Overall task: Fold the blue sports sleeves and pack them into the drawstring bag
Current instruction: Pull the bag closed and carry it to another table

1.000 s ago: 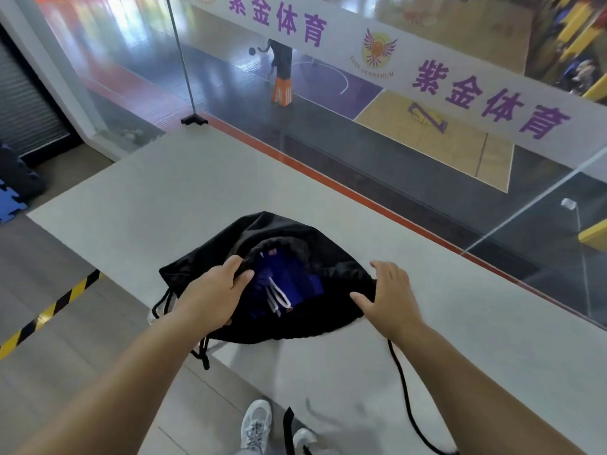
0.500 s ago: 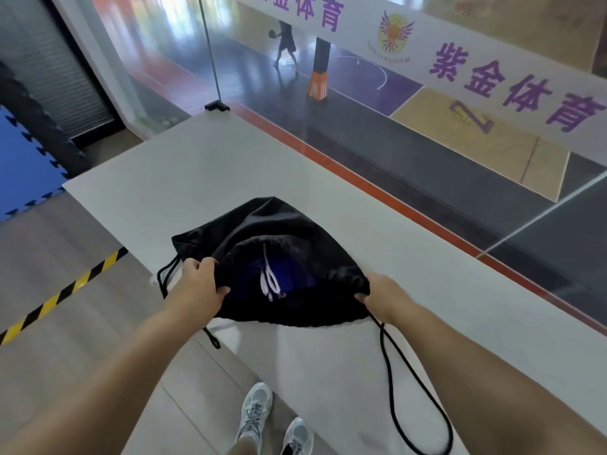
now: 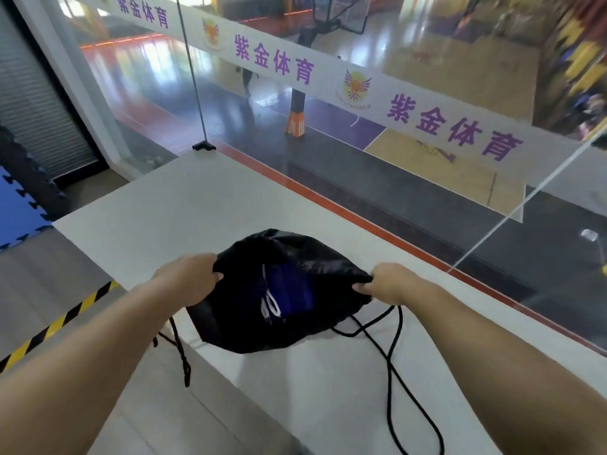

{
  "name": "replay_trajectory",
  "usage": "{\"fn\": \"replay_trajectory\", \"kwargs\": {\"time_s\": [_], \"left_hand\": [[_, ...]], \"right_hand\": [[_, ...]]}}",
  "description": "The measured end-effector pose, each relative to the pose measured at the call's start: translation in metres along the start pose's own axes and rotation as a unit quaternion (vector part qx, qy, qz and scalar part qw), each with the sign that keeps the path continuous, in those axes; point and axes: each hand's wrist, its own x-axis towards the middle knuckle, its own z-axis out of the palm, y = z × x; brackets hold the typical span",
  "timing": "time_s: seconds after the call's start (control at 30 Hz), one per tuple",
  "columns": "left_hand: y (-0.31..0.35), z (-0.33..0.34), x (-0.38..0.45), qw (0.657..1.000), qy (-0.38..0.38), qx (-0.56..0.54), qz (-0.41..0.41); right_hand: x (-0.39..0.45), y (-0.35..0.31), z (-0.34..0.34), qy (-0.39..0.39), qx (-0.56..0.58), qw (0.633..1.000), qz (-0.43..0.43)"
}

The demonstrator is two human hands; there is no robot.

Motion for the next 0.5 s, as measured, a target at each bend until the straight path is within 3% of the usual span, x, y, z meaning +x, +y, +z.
{"fn": "replay_trajectory", "kwargs": {"time_s": [0.3,0.5], "left_hand": [[0.028,-0.105,-0.003,0.974,0.137,-0.155,0.096],[0.045,-0.18,-0.015,0.93,0.26,-0.199,0.167]], "right_hand": [[-0.064,-0.024,-0.096,0.217,0.065,0.974,-0.007],[-0.123,-0.026,-0.159,0.419,0.142,0.896,-0.047]]}}
